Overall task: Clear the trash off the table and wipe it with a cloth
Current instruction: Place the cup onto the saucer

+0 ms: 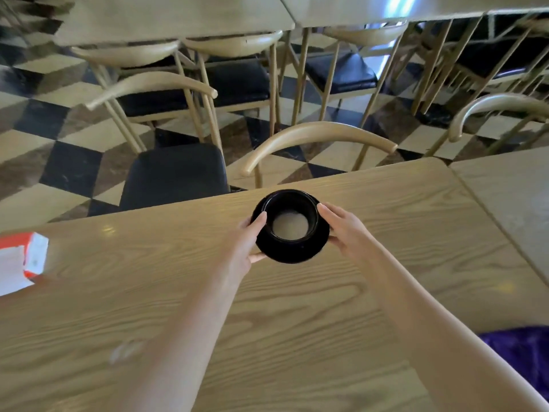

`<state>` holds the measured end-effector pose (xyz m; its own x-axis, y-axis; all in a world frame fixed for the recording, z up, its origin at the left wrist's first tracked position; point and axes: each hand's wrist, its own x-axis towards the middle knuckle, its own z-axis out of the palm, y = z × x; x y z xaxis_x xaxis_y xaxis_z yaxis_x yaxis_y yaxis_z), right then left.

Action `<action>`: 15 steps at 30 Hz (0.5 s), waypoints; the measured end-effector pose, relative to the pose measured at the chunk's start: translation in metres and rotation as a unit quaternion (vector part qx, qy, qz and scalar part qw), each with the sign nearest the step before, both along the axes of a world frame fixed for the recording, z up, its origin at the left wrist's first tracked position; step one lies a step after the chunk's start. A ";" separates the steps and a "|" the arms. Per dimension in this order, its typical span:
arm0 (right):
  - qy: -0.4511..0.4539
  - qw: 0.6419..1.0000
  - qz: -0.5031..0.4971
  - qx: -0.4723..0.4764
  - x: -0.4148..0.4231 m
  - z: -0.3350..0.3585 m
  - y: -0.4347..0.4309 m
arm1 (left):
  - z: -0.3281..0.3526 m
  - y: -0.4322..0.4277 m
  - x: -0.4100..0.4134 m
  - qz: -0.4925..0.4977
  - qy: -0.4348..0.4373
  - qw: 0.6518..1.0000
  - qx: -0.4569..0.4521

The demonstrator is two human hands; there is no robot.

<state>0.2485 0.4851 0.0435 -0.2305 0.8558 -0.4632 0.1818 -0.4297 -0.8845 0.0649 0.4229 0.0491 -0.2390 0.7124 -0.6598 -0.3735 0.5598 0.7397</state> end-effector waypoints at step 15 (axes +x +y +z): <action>-0.079 0.994 -0.074 0.006 0.154 -0.057 0.049 | -0.038 0.067 0.150 -0.095 -0.026 0.994 -0.042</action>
<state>0.4027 0.5341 -0.0137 -0.0275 0.8806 -0.4731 0.2542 -0.4515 -0.8553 0.2152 0.4902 0.0106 -0.0694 0.6827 -0.7274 -0.2928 0.6831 0.6691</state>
